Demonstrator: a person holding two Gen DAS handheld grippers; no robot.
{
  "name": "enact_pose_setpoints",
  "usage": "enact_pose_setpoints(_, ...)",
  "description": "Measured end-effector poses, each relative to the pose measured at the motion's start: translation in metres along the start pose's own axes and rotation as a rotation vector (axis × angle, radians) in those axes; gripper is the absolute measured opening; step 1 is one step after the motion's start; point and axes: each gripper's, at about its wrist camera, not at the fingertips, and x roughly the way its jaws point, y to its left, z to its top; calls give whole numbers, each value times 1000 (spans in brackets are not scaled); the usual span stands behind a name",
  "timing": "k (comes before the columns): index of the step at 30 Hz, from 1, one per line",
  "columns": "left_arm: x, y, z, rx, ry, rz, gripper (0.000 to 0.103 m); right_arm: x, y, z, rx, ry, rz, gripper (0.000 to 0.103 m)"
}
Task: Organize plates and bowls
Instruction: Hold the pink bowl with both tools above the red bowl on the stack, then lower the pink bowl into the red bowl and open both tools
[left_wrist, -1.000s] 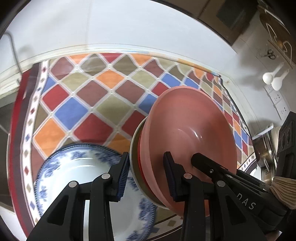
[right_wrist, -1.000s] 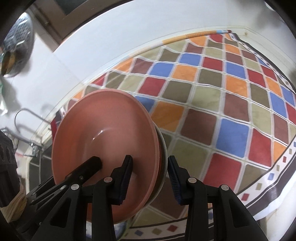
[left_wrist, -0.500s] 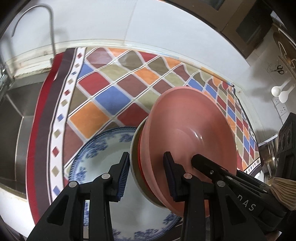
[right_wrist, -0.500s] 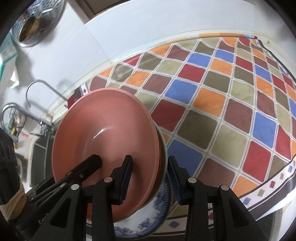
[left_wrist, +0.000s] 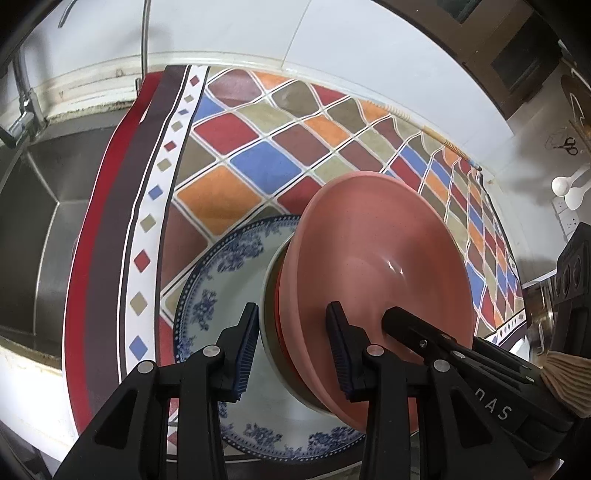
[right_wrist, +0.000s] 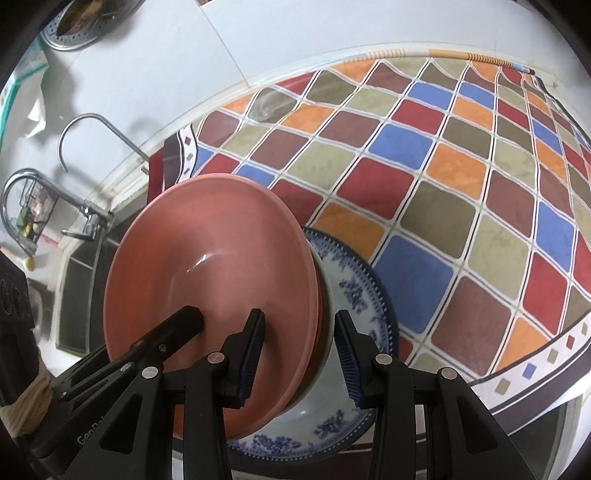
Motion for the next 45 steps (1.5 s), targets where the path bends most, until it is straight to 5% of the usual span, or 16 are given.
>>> enact_pose_setpoints(28, 5, 6, -9, 11, 13, -4, 41, 15, 1, -8, -8, 38, 5, 41)
enact_pose_setpoints(35, -17, -1, -16, 62, -93, 73, 60, 8, -1, -12, 0, 4, 16, 43)
enact_pose_setpoints(37, -30, -7, -21, 85, -150, 91, 66, 0, -3, -14, 9, -31, 15, 53)
enact_pose_setpoints(45, -75, -25, -49, 142, -361, 194, 88, -55, 2, -31, -115, -234, -40, 69)
